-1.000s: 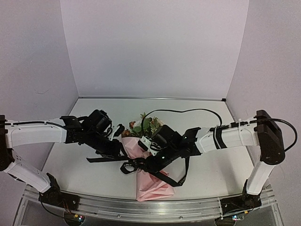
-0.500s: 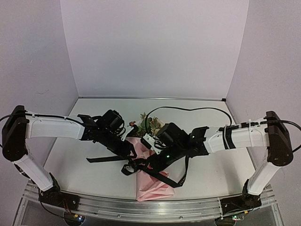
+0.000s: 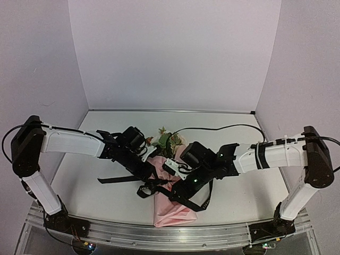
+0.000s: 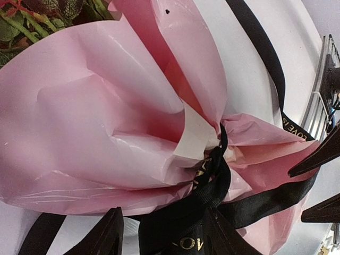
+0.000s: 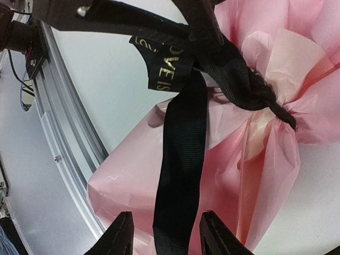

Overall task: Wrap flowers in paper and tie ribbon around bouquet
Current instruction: Cross the half-tied ribbon over the folded bouquet.

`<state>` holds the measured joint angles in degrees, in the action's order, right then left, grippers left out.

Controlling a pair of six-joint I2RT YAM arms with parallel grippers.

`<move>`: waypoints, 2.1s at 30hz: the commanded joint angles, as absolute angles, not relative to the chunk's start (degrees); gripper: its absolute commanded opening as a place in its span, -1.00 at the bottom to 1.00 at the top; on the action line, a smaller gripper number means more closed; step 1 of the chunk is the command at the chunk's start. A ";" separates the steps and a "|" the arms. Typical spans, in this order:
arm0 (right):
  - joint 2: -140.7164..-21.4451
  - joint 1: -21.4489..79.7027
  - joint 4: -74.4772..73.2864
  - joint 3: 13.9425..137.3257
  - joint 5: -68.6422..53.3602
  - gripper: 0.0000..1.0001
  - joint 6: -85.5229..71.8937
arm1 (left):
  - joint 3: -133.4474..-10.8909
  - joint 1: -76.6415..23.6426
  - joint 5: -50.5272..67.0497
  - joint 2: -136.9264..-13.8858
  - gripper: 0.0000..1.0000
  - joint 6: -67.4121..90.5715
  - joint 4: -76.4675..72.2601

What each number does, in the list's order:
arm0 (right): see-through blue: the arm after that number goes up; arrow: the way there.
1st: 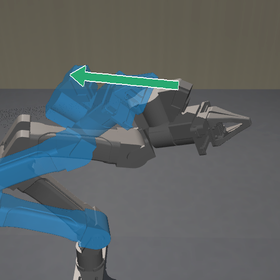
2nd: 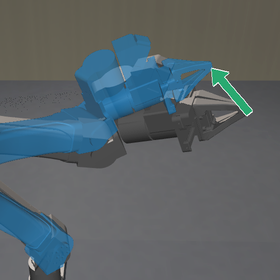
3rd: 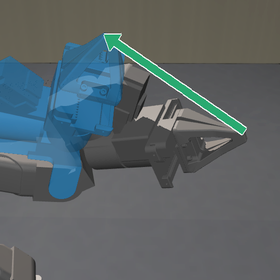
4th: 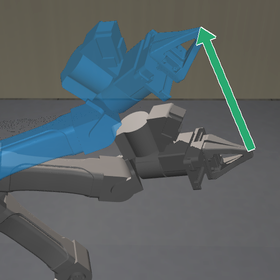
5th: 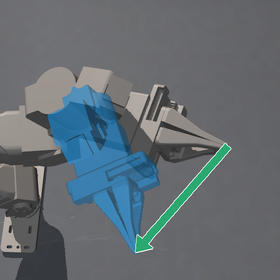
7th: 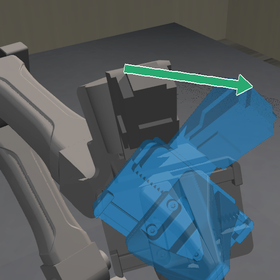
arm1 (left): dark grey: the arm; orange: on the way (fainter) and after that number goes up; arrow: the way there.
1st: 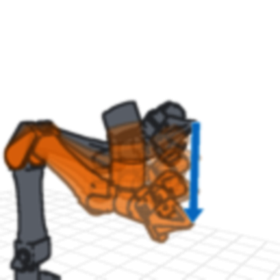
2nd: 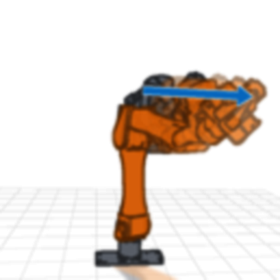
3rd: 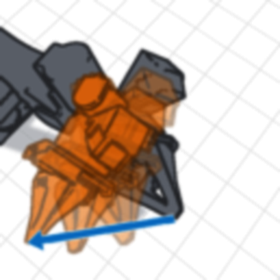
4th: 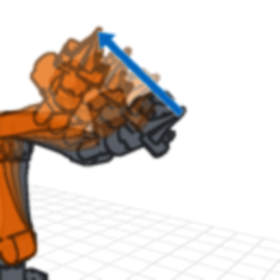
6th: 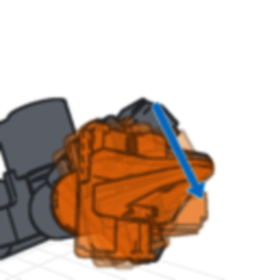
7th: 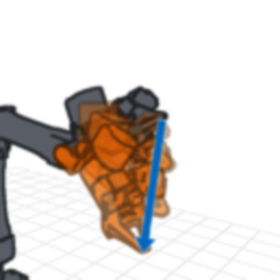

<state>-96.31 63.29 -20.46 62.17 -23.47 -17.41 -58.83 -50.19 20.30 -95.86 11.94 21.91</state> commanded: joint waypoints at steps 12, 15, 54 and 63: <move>-93.87 63.38 -22.50 61.77 -24.44 -0.20 -16.44 | -56.80 -50.18 22.40 -92.40 0.13 10.44 21.04; -94.12 63.40 -22.41 61.84 -24.45 -0.21 -16.46 | -55.64 -50.59 20.69 -91.18 0.09 9.41 20.94; -94.05 63.47 -20.31 61.37 -23.94 -0.26 -16.41 | -59.14 -52.96 15.87 -94.21 -0.88 5.52 20.07; -94.70 63.54 -20.04 61.40 -24.48 -0.36 -16.35 | -57.30 -53.01 14.36 -91.80 -1.00 7.75 16.56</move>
<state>-96.18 63.31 -20.83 61.58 -24.29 -16.74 -56.97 -52.84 15.77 -94.19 6.41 20.27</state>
